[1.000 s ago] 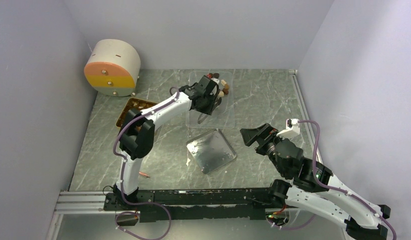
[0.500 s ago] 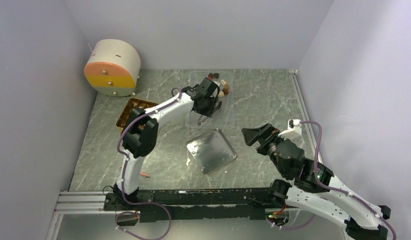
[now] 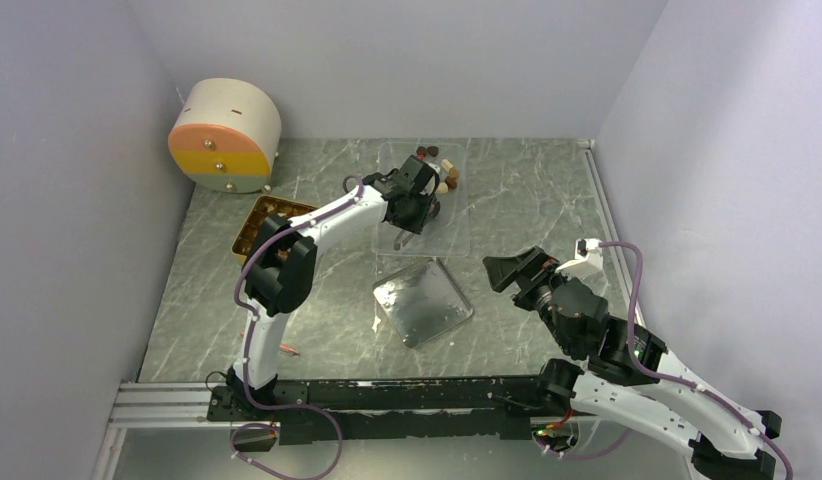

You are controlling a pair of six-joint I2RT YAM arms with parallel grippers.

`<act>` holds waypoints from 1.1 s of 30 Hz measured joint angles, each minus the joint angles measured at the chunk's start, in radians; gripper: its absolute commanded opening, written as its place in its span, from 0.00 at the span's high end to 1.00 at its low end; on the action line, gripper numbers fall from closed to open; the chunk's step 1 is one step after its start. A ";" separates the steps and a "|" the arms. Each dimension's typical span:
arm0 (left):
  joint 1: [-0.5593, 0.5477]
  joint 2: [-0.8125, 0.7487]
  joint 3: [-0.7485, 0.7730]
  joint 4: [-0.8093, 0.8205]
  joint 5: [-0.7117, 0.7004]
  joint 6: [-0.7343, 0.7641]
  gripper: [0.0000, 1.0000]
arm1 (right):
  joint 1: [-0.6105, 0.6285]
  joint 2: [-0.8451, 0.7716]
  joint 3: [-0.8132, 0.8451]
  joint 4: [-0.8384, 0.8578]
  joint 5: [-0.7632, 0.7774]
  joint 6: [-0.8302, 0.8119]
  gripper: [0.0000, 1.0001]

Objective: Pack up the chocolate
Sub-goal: Pick up the fake chocolate from the plate, then place the fake chocolate in the packing box.

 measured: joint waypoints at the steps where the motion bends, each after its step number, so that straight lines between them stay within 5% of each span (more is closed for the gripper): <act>1: 0.000 0.000 0.000 0.000 0.001 0.000 0.67 | 0.000 0.000 0.000 -0.002 0.000 0.000 0.03; 13: 0.000 -0.022 -0.011 -0.036 -0.016 0.000 0.72 | 0.000 0.013 0.000 -0.005 0.000 0.000 0.03; 24: 0.019 -0.219 -0.064 -0.082 -0.077 -0.012 0.71 | 0.000 0.014 0.000 -0.005 0.000 0.000 0.03; 33: 0.187 -0.356 -0.161 -0.109 -0.090 -0.027 0.71 | 0.000 0.014 0.000 -0.005 -0.001 0.000 0.03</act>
